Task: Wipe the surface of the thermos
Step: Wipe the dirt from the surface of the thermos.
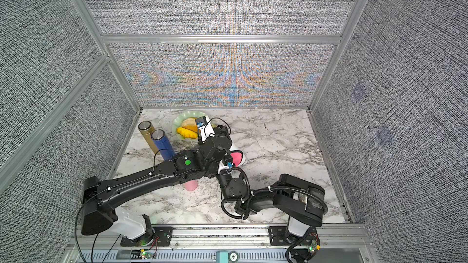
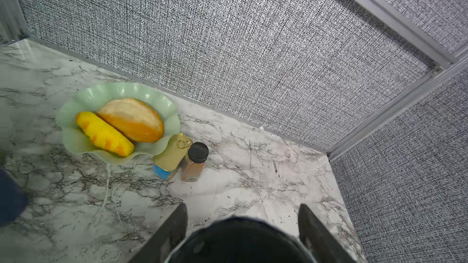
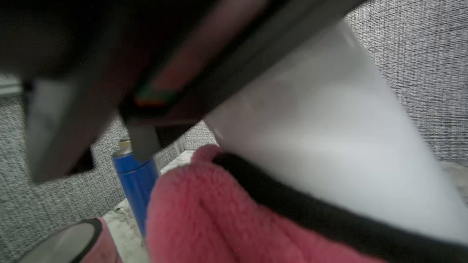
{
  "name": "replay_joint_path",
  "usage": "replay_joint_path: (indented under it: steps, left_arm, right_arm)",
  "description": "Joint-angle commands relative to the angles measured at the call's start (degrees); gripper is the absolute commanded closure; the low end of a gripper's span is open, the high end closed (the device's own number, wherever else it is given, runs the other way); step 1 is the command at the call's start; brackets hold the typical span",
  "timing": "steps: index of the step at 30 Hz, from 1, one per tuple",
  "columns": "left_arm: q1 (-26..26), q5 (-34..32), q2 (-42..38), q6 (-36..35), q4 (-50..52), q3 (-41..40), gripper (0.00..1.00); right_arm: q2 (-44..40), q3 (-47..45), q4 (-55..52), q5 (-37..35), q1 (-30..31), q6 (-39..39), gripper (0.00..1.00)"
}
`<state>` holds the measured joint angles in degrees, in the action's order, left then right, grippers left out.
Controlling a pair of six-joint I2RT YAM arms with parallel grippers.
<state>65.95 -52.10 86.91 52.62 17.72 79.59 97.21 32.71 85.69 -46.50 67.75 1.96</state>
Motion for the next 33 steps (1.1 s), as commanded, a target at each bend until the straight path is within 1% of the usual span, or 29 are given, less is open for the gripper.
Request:
replay_joint_path:
  steps: [1, 3, 7, 12, 15, 17, 19, 21, 23, 24, 27, 31, 33]
  left_arm:
    - [0.23, -0.73, -0.25, -1.52, 5.67, 0.04, 1.00]
    - [0.16, -0.76, -0.42, -1.31, 5.88, 0.03, 1.00]
    - [0.23, -1.16, -1.34, -0.64, 6.33, -0.46, 1.00]
    - [0.22, -1.23, -2.65, -0.55, 5.29, -1.79, 1.00]
    - [0.23, -0.96, -3.09, -0.68, 4.80, -2.25, 1.00]
    - [0.14, -0.81, -3.33, -0.68, 4.98, -2.34, 1.00]
    - [0.14, -0.83, -3.81, -0.79, 4.88, -2.63, 1.00]
    - [0.14, -0.54, -4.52, -1.98, 3.29, -3.49, 1.00]
    - [0.15, 0.09, -5.52, -4.12, 0.50, -4.86, 1.00]
    - [0.14, 0.52, -5.95, -5.62, -0.96, -5.55, 1.00]
    - [0.14, 0.83, -7.16, -9.97, -5.87, -7.28, 1.00]
    - [0.14, -0.18, -8.14, -16.32, -12.71, -9.45, 1.00]
    - [0.14, -0.27, -8.51, -20.40, -16.96, -11.07, 1.00]
  right_arm:
    - [1.72, -3.31, 3.43, -13.49, -0.67, 4.91, 1.00]
    - [1.50, -5.42, 3.48, -14.71, -0.63, 6.24, 1.00]
    - [-1.52, -6.04, 3.43, -14.66, -0.56, 4.40, 1.00]
    - [-5.50, -1.61, 3.44, -7.82, 0.18, -0.36, 1.00]
    - [-4.67, 1.57, 3.39, -6.32, 0.28, -1.26, 1.00]
    - [-2.75, 2.10, 3.36, -7.99, 0.19, -1.02, 1.00]
    - [-0.08, 0.60, 3.37, -11.32, -0.28, 0.76, 1.00]
    - [1.74, -3.01, 3.43, -13.38, -1.11, 4.73, 1.00]
    - [1.86, -6.79, 3.43, -14.93, -1.69, 8.61, 1.00]
    - [1.18, -8.50, 3.44, -15.40, -1.74, 9.35, 1.00]
    - [-4.00, -11.68, 3.43, -14.98, -1.44, 7.79, 1.00]
    - [-15.34, -14.25, 2.92, -9.33, 0.05, 3.05, 1.00]
    - [-20.77, -14.64, -0.87, -6.52, 0.11, 4.00, 1.00]
